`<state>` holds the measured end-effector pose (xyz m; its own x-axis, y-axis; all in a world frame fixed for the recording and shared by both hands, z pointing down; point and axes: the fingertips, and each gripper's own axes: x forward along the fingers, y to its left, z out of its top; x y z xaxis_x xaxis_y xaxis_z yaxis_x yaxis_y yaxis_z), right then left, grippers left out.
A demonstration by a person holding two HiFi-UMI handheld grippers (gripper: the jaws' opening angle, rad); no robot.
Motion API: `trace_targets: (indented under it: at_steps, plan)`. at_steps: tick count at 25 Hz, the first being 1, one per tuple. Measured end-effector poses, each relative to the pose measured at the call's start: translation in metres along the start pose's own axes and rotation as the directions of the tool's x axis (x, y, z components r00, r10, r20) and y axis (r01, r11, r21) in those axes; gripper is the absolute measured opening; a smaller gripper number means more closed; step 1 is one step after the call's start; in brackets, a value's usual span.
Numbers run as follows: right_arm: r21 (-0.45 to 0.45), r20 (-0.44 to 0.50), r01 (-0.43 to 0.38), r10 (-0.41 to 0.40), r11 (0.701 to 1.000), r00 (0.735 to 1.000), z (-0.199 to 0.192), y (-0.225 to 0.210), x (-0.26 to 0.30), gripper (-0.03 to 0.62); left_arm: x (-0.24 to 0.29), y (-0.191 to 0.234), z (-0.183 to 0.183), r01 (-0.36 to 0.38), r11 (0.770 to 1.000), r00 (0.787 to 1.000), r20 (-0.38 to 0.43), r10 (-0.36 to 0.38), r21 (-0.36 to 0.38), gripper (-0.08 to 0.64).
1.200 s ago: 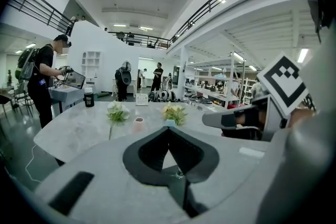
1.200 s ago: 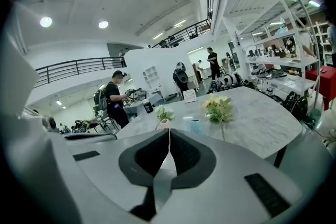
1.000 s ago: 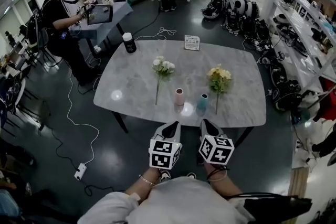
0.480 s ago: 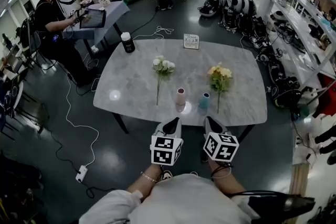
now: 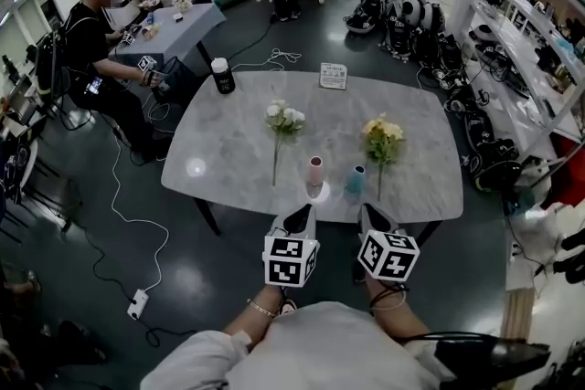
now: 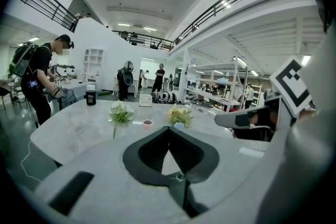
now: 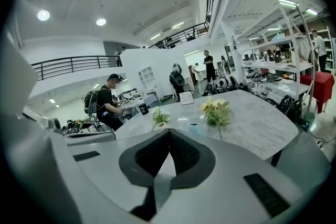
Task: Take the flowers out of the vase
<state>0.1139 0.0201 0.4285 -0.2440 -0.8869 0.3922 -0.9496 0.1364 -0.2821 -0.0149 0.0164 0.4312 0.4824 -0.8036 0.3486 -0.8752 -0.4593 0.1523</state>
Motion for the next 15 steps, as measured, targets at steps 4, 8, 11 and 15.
trace_targets:
  at_steps: [4,8,11,15]
  plan:
    - [-0.006,-0.009,0.010,-0.010,1.000,1.000,-0.002,-0.002,-0.002,0.006,-0.001,0.004,0.001,-0.008,1.000,1.000,0.003,0.008,-0.011,0.009]
    - [-0.006,-0.012,0.017,-0.017,1.000,1.000,-0.004,-0.003,-0.002,0.006,-0.002,0.008,-0.001,-0.013,1.000,1.000,0.004,0.013,-0.017,0.009]
    - [-0.007,-0.020,0.020,-0.020,1.000,1.000,-0.009,-0.006,-0.001,0.006,0.001,0.009,-0.006,-0.015,1.000,1.000,-0.002,0.015,-0.022,0.009]
    - [-0.005,-0.025,0.023,-0.023,1.000,0.999,-0.012,-0.007,-0.001,0.006,0.001,0.008,-0.010,-0.015,1.000,1.000,-0.009,0.014,-0.019,0.009]
